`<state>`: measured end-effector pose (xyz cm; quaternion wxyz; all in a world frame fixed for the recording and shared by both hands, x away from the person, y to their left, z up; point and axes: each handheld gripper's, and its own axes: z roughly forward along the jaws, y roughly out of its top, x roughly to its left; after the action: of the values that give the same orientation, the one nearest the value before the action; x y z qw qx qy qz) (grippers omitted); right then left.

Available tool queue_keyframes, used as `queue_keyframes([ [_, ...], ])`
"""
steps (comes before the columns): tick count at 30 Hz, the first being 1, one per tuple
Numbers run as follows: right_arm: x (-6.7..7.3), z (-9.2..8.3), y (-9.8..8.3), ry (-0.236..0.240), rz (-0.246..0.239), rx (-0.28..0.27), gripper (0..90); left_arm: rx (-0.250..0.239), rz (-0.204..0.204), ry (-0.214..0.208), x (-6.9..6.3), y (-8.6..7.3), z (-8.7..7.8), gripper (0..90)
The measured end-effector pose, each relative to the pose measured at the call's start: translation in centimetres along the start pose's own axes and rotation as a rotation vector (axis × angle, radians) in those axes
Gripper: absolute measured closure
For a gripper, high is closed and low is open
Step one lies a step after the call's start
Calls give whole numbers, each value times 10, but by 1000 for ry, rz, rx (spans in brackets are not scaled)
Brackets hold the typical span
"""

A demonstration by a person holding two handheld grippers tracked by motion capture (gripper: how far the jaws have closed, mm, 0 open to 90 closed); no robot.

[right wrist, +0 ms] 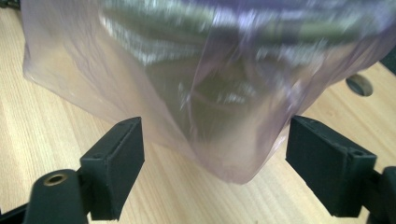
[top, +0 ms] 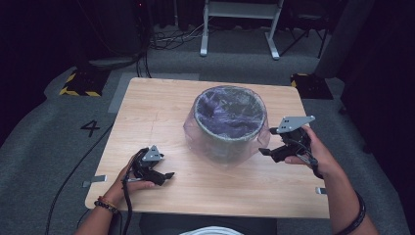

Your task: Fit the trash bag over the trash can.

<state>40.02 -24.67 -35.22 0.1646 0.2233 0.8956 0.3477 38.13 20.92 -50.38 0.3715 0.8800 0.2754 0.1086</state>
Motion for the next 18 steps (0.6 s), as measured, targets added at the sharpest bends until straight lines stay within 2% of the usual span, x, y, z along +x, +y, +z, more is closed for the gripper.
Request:
queue_keyframes([
  [5,4,5,-10,-15,-5,26,186,0,0,0,0,0,0,151],
  [8,6,10,-17,-48,-27,60,182,0,0,0,0,0,0,151],
  [12,7,22,-33,-93,-33,118,182,0,0,0,0,0,0,151],
  [18,5,36,-57,-68,5,144,182,1,0,1,0,0,0,151],
])
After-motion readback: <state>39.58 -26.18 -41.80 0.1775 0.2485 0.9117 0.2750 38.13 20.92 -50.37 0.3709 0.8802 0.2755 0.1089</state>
